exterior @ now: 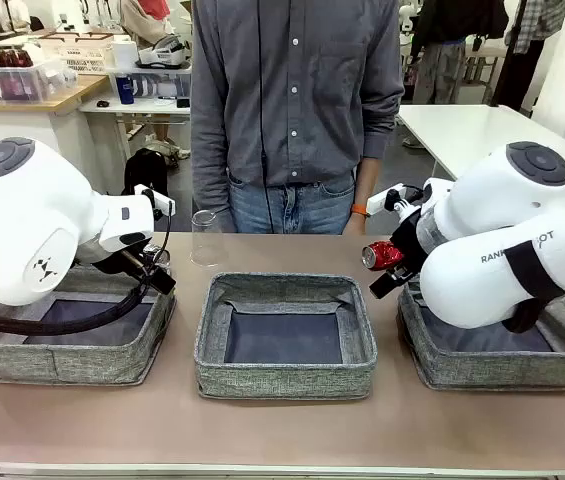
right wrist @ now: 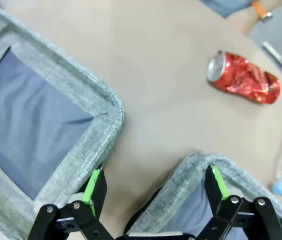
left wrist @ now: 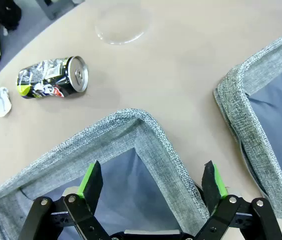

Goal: Sort the waste into the appropriate baskets.
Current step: Pick up the waste item pointed out by the person.

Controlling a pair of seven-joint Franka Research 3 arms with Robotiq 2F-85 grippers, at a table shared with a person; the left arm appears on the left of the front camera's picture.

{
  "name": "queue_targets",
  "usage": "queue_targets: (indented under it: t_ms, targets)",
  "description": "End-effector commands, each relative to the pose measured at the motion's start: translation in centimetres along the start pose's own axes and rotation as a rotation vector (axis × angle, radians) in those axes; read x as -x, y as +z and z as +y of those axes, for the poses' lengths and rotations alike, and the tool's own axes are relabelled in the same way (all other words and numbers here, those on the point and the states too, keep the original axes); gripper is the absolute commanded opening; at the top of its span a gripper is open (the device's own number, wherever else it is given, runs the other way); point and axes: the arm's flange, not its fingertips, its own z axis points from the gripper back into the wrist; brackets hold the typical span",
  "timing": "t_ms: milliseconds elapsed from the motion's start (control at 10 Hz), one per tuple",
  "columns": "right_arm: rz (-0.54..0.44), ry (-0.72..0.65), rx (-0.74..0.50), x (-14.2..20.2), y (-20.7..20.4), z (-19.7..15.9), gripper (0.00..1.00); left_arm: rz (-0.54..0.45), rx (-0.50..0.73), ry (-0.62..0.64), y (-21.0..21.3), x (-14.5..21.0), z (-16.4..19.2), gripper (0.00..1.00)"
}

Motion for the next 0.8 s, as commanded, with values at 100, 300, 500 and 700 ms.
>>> queue_targets:
  t_ms: [100, 300, 500, 700]
  targets:
    - [0.0, 0.0, 0.0, 0.0, 0.0, 0.0, 1.0, 0.0, 0.0, 0.0, 0.01, 0.0, 0.0, 1.0]
    - [0.0, 0.0, 0.0, 0.0, 0.0, 0.0, 1.0, 0.0, 0.0, 0.0, 0.01, 0.0, 0.0, 1.0]
    - [0.0, 0.0, 0.0, 0.0, 0.0, 0.0, 1.0, 0.0, 0.0, 0.0, 0.01, 0.0, 0.0, 1.0]
    - [0.0, 0.0, 0.0, 0.0, 0.0, 0.0, 1.0, 0.0, 0.0, 0.0, 0.01, 0.0, 0.0, 1.0]
